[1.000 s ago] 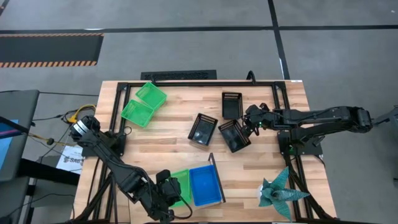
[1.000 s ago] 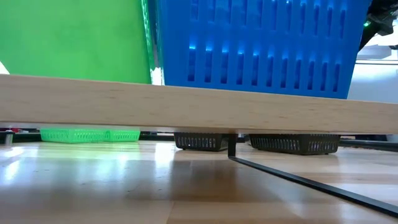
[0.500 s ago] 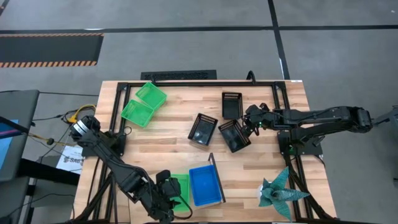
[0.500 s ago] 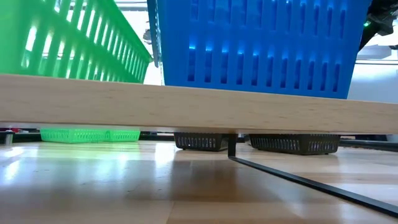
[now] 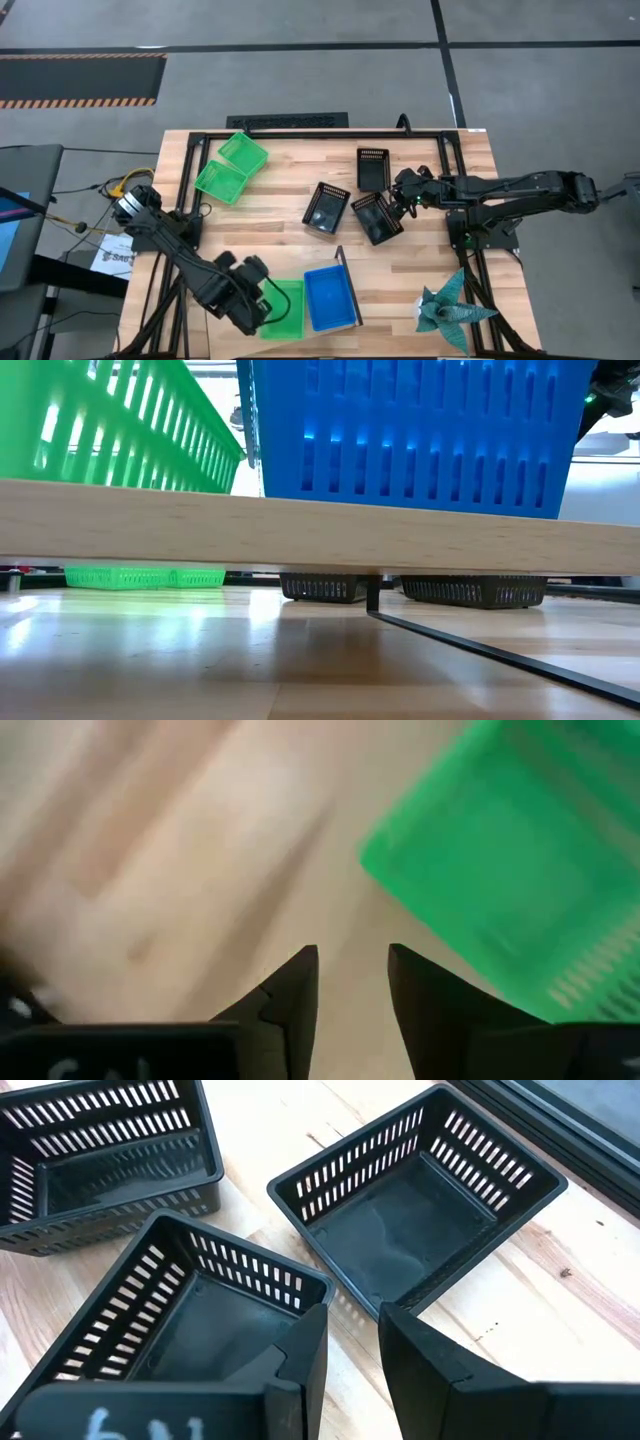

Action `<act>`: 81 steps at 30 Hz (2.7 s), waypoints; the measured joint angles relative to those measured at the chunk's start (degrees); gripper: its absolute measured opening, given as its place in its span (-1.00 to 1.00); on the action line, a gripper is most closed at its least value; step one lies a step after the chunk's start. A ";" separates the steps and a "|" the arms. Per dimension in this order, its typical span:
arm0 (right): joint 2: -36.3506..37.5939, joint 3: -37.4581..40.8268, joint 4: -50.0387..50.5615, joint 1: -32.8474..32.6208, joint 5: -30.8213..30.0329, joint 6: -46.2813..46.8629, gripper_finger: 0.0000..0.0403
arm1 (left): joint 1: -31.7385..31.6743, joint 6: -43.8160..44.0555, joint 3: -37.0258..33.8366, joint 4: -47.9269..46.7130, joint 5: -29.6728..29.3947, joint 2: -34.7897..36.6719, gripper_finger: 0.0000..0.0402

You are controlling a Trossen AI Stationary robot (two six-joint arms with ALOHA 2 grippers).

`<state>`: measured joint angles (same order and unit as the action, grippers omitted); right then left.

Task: Stack baskets on shelf by color
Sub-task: Put the top right green basket on the shelf, then stack the bottom green basket on top of the green basket

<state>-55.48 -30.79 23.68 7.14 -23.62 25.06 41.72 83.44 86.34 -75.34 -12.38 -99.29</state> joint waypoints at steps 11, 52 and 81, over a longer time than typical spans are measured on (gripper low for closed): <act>-0.02 0.00 0.03 0.00 0.00 -0.22 -0.41 | 1.52 2.86 -2.25 18.37 8.49 -0.22 -0.57; 0.00 0.01 -0.26 0.00 -0.02 -1.60 -0.41 | 2.70 2.90 -2.23 23.60 11.72 -5.92 -0.63; 0.00 0.00 -0.19 0.00 -0.02 -1.57 -0.41 | -3.72 -26.47 -1.57 5.32 -37.97 9.65 -0.57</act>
<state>-55.48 -30.79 23.49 7.14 -23.64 23.49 38.00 56.97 84.77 -70.02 -50.35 -89.64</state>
